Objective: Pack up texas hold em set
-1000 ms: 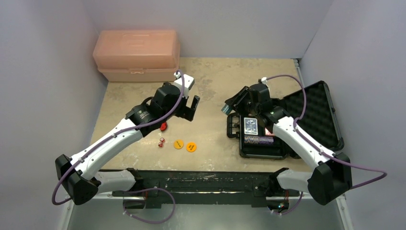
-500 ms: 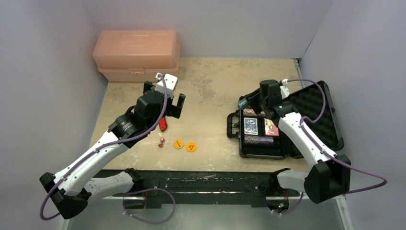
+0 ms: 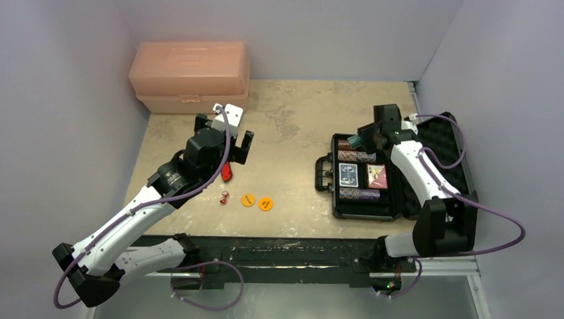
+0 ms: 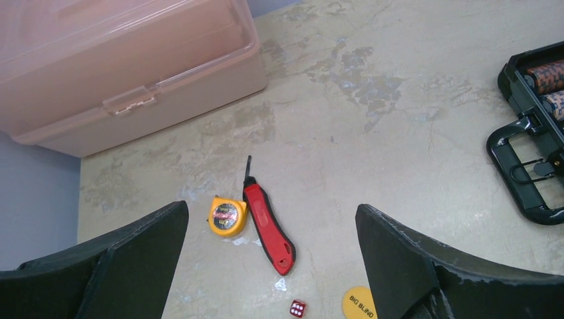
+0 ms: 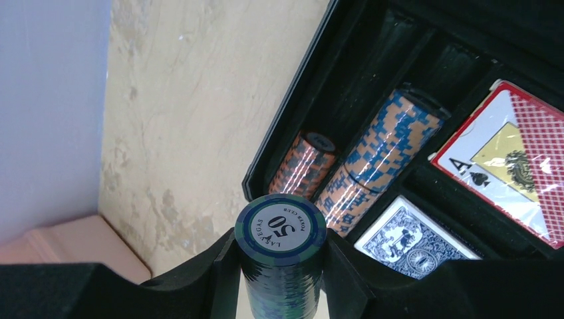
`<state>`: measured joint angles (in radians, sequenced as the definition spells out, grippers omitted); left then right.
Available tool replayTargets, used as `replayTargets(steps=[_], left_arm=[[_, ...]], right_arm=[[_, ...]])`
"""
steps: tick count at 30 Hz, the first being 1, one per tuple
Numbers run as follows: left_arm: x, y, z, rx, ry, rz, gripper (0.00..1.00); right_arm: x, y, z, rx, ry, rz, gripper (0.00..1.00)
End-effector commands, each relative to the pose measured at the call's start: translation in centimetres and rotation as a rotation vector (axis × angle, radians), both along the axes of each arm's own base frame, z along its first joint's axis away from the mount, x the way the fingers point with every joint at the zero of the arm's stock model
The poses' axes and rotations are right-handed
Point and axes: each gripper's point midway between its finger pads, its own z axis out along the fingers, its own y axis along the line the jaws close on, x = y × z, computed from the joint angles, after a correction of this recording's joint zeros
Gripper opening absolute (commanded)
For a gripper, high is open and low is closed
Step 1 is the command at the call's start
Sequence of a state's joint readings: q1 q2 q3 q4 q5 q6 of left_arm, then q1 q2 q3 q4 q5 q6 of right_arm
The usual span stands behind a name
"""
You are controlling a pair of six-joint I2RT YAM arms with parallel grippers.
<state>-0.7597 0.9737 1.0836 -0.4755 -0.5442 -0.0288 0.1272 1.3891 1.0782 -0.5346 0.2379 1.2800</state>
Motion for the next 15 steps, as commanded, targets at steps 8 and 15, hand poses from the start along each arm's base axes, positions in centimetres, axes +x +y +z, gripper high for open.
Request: replayTargets(steps=[8, 15], left_arm=[[0.0, 0.3, 1.3, -0.015, -0.051, 0.007, 0.96], [0.1, 0.3, 1.2, -0.014, -0.051, 0.008, 0.96]], right_arm=[[2.9, -4.3, 2.1, 0.048, -0.080, -0.215, 0.00], [3.9, -5.4, 0.8, 0.062, -0.053, -0.260, 0.00]])
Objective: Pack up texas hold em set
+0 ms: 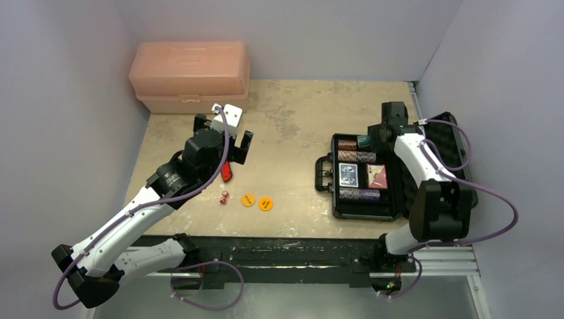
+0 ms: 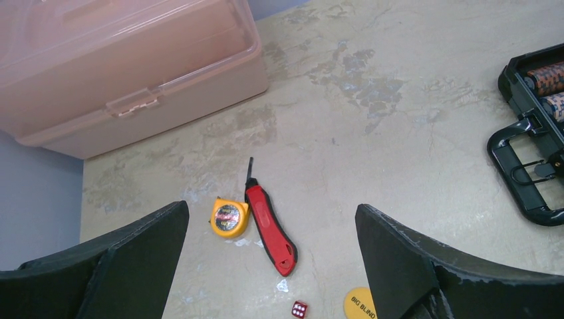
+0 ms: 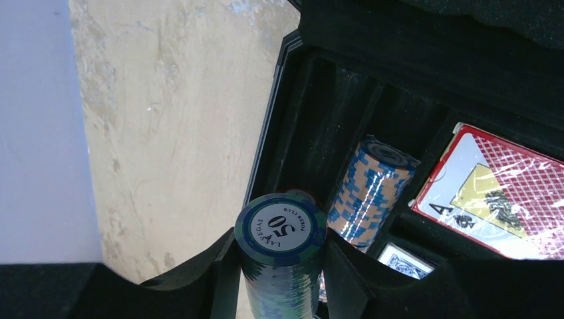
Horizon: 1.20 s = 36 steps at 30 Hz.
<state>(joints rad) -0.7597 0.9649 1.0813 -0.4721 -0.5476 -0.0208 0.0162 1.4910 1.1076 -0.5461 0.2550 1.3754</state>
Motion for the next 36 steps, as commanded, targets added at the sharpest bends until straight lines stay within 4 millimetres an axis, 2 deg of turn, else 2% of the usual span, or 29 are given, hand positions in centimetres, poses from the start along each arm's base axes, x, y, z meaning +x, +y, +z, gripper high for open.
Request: replayTargets(steps=[1, 2, 3, 5, 17, 36], left_arm=[[0.2, 0.2, 1.0, -0.015, -0.041, 0.007, 0.96], [0.1, 0.1, 1.0, -0.015, -0.041, 0.006, 0.96], [0.2, 0.2, 0.9, -0.001, -0.042, 0.003, 0.96], [0.2, 0.2, 0.9, 0.012, -0.044, -0.001, 0.95], [0.1, 0.1, 1.0, 0.013, -0.045, -0.010, 0.95], [0.1, -0.2, 0.8, 0.014, -0.039, -0.027, 0.94]], right_arm=[[2.7, -1.0, 3.1, 0.010, -0.113, -0.072, 0.00], [2.9, -1.0, 2.8, 0.011, -0.106, -0.073, 0.00], [2.9, -2.1, 2.6, 0.012, -0.100, -0.103, 0.00], [3.1, -2.6, 2.1, 0.016, -0.091, -0.115, 0.00], [4.8, -2.5, 0.0, 0.057, -0.086, -0.121, 0.00], [5.2, -1.8, -3.3, 0.100, -0.031, -0.119, 0.00]])
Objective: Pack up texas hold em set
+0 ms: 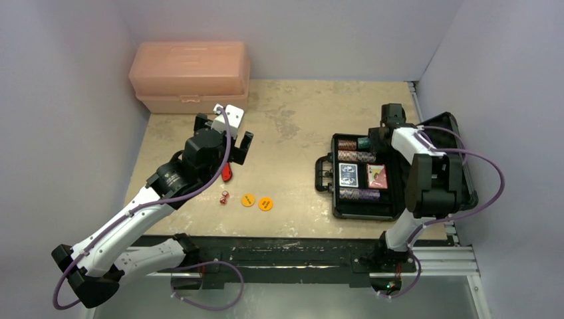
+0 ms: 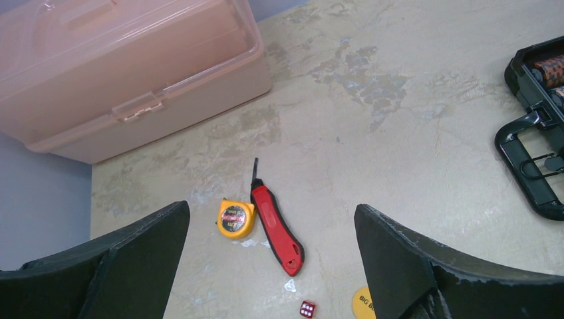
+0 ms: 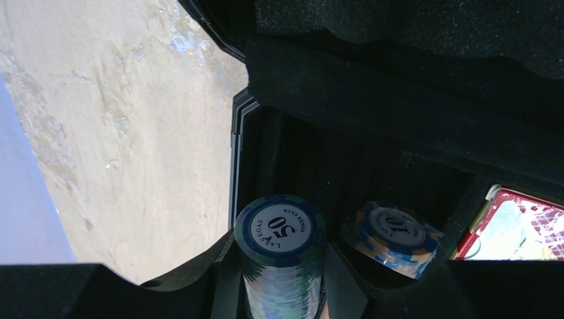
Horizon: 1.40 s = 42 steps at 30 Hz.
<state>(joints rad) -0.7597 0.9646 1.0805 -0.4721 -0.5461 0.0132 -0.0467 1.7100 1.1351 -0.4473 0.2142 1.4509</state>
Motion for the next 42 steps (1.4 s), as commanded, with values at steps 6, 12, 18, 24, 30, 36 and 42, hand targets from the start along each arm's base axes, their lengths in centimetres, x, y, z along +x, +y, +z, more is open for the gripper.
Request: replayTargets(steps=[6, 12, 18, 24, 30, 36, 42], left_arm=[[0.0, -0.4, 1.0, -0.022, -0.034, -0.022, 0.94], [-0.1, -0.6, 0.9, -0.025, -0.027, -0.034, 0.94], [-0.1, -0.8, 0.8, -0.027, -0.019, -0.042, 0.93], [-0.2, -0.8, 0.8, -0.025, -0.017, -0.047, 0.93], [-0.2, -0.7, 0.9, -0.024, -0.018, -0.047, 0.93], [-0.2, -0.7, 0.9, -0.024, -0.017, -0.048, 0.93], [-0.3, -0.7, 1.0, -0.027, -0.019, -0.050, 0.93]], right_arm=[[2.5, 0.6, 1.6, 0.038, -0.095, 0.005, 0.00], [2.7, 1.4, 1.1, 0.072, -0.113, 0.040, 0.00], [2.4, 1.4, 1.5, 0.069, -0.126, 0.041, 0.02], [2.4, 2.4, 1.3, 0.112, -0.139, 0.079, 0.23], [2.6, 3.3, 1.2, 0.146, -0.145, 0.114, 0.34], [2.5, 3.6, 1.5, 0.159, -0.144, 0.132, 0.54], [2.4, 4.1, 2.0, 0.178, -0.150, 0.150, 0.69]])
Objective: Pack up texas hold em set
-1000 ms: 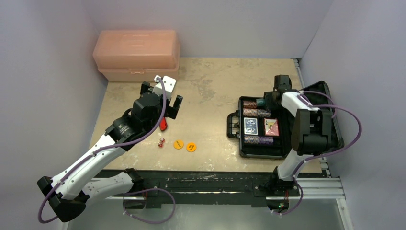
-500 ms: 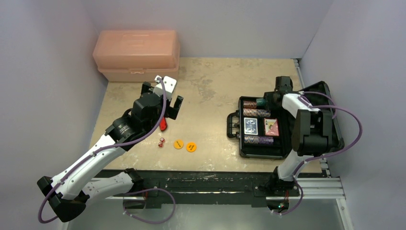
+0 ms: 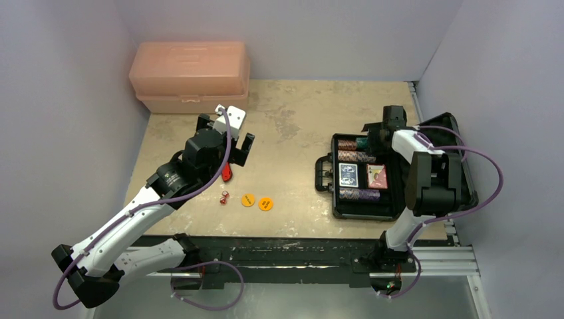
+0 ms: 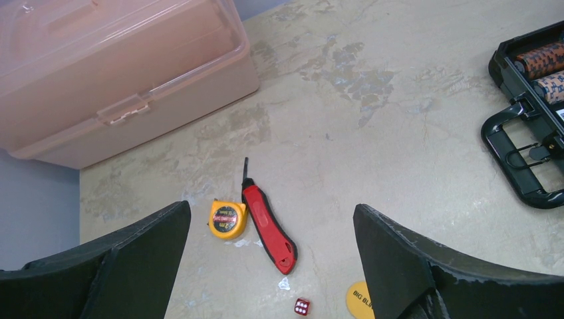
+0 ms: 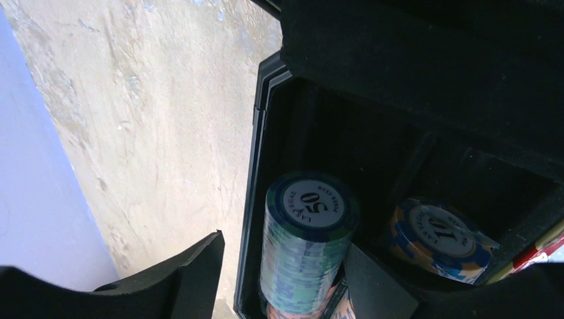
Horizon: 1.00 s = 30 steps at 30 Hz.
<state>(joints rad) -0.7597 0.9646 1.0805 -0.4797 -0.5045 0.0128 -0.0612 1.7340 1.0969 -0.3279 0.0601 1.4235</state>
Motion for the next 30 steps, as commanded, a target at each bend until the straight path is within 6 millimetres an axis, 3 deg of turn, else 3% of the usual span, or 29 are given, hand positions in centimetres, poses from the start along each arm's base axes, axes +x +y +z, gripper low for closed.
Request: replayTargets(steps=[1, 22, 30], left_arm=[[-0.1, -0.1, 1.3, -0.022, -0.034, -0.010, 0.93], [-0.2, 0.1, 1.4, -0.024, -0.037, -0.011, 0.92], [-0.2, 0.0, 1.4, -0.023, -0.037, -0.011, 0.92]], right_arm=[[1.1, 2.1, 2.7, 0.069, -0.091, 0.059, 0.70], [0.8, 2.3, 6.3, 0.056, -0.131, 0.096, 0.76], [1.3, 2.0, 10.5, 0.018, -0.225, 0.107, 0.77]])
